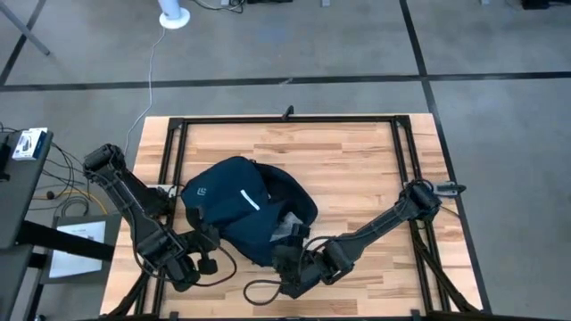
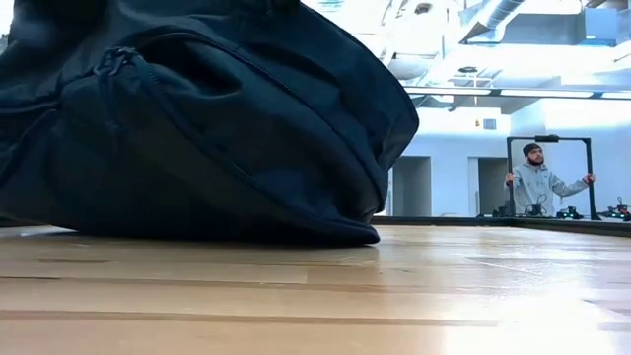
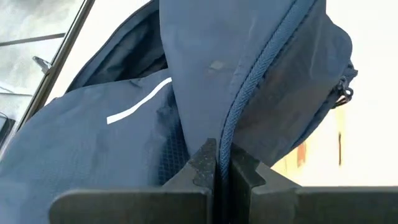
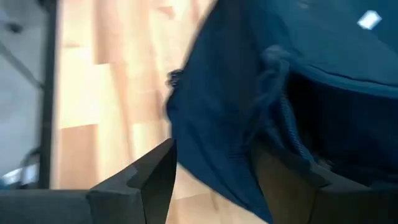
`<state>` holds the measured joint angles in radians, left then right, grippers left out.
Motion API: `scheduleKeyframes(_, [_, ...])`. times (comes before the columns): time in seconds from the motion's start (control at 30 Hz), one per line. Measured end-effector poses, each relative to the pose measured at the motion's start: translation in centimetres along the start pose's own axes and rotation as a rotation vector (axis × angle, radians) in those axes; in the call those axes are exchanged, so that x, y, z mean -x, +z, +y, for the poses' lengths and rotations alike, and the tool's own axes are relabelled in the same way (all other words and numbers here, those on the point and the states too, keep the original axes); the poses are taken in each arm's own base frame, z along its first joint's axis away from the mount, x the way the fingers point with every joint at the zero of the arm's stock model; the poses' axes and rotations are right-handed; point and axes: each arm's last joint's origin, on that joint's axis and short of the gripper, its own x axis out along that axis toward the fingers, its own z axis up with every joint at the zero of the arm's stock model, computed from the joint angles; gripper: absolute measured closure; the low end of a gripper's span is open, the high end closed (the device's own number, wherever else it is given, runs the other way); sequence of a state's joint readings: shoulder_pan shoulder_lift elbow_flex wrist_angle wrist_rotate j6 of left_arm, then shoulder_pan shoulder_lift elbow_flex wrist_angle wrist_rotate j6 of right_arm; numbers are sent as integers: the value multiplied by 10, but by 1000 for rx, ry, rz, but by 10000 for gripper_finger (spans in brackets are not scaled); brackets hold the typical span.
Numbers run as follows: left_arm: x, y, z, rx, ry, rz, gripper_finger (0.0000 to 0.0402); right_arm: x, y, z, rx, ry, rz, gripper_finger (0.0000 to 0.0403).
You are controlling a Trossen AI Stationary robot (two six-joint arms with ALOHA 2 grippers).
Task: Unpack backpack
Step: Close the blue backpack
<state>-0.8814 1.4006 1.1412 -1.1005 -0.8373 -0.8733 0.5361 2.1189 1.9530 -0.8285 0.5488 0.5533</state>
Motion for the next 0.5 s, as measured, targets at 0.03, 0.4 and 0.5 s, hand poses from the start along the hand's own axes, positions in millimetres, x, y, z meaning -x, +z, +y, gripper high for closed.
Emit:
scheduleKeyframes(0.03, [0, 0, 0, -1, 0, 0, 401, 0, 0, -1, -3, -15, -6, 212])
scheduleKeyframes(0.4, [0, 0, 0, -21, -3, 4, 401, -10, 5, -7, -78, -73, -48, 271])
scheduleKeyframes(0.5, [0, -1, 1, -34, -4, 22, 401, -7, 3, -4, -49, -74, -53, 365])
